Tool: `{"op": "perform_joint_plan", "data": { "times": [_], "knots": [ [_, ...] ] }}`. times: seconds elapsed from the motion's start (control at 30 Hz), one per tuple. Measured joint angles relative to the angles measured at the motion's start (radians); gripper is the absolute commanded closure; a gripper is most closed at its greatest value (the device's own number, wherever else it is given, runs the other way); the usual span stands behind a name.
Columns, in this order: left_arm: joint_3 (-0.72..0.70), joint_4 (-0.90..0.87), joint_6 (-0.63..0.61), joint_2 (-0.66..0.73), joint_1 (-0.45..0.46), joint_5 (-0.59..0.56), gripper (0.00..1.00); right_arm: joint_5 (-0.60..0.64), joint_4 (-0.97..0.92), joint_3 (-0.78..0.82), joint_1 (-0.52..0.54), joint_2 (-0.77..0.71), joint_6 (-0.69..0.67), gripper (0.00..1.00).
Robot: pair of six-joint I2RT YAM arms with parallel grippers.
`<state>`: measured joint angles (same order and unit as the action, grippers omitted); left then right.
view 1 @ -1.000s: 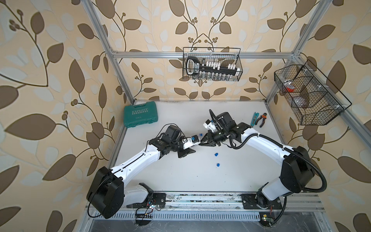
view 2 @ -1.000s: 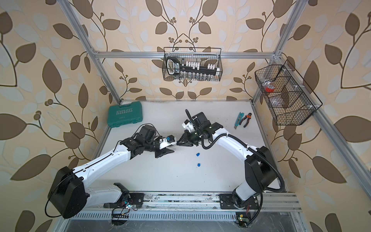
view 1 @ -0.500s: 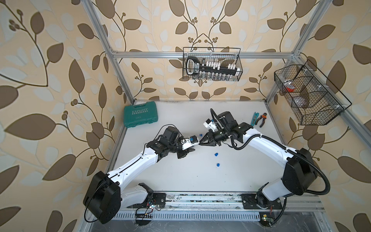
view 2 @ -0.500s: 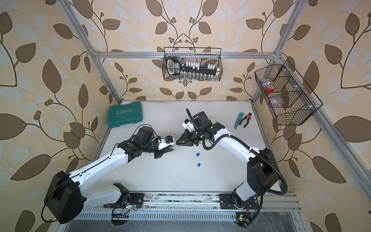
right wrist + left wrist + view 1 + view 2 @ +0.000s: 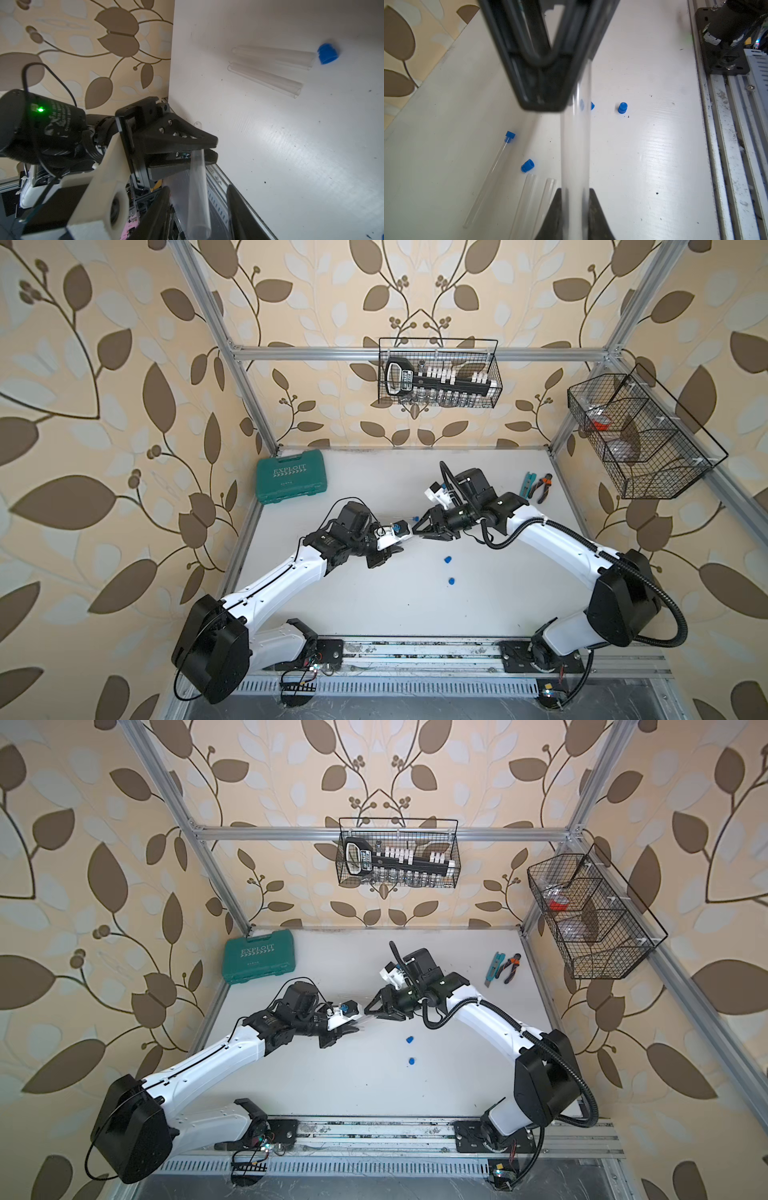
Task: Insert stoppers into test tubes
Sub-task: Pick up the test tube at the center of the board, then pick up the stopper from the center of the board.
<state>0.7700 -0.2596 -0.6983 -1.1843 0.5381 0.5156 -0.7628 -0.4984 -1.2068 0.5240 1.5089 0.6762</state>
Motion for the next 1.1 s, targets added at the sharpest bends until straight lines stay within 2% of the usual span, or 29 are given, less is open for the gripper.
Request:
{"op": "perform_joint_plan", "data": {
  "times": [0.13,0.3,0.5,0.67,0.83,1.1],
  "knots": [
    [0.000,0.000,0.027,0.000,0.000,-0.047,1.00,0.163,-0.102,-0.043,-0.036,-0.047,-0.171,0.59],
    [-0.014,0.013,0.102,0.000,0.000,-0.137,1.00,0.386,-0.209,-0.055,-0.030,-0.058,-0.428,0.57],
    [-0.064,0.074,0.219,0.000,-0.001,-0.293,1.00,0.549,-0.153,-0.037,0.048,0.030,-0.677,0.57],
    [-0.073,0.113,0.313,0.002,-0.021,-0.372,1.00,0.597,-0.017,-0.035,0.115,0.192,-0.768,0.57],
    [-0.079,0.145,0.415,0.016,-0.044,-0.448,1.00,0.633,0.071,-0.035,0.139,0.340,-0.819,0.56],
    [-0.109,0.153,0.536,0.034,-0.102,-0.506,1.00,0.647,0.164,-0.042,0.143,0.424,-0.853,0.56]
  ]
}}
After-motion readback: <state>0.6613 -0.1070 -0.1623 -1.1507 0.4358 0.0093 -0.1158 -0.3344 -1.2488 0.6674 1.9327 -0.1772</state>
